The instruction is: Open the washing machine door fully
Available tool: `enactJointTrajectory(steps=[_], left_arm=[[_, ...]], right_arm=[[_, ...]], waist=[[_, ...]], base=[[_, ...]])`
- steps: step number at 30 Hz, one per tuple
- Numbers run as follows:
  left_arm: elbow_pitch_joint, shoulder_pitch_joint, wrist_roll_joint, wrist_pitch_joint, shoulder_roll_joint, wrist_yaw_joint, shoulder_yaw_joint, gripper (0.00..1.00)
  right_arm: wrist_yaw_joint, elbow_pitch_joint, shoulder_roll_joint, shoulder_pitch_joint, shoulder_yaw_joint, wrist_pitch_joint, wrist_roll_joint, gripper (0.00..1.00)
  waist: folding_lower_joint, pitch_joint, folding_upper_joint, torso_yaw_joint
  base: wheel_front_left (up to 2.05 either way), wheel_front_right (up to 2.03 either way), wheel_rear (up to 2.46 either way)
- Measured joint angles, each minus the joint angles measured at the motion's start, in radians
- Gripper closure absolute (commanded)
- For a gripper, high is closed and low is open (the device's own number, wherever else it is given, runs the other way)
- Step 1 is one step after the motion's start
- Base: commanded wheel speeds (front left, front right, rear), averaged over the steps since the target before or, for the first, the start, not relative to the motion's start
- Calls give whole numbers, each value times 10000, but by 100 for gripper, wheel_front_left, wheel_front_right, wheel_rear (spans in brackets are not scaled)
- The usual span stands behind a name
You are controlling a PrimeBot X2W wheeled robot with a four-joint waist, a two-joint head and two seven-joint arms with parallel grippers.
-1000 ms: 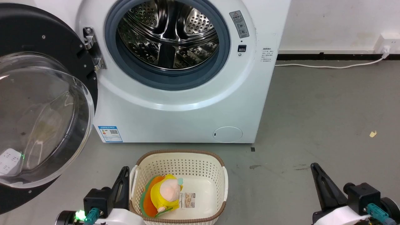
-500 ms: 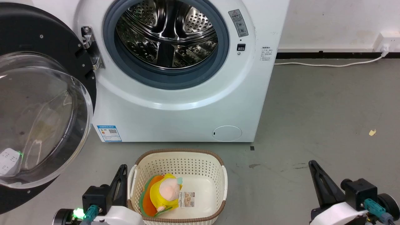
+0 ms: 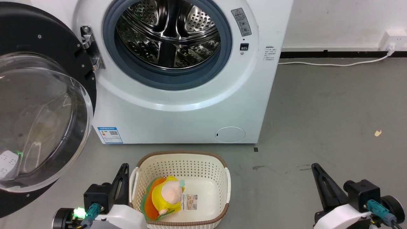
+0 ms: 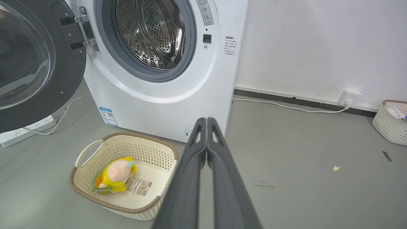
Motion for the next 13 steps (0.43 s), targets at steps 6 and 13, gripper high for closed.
enactJointTrajectory(steps=[6, 13], left_arm=[[-71, -9, 69, 111, -19, -2, 38, 100], [-163, -35, 207, 272, -33, -4, 92, 100]], right_arm=[[0, -31, 0, -74, 40, 157, -38, 100], [0, -65, 0, -166, 94, 274, -73, 100]], waist=[[0, 23, 0, -18], [0, 48, 0, -37]], base=[[0, 0, 0], [0, 0, 0]])
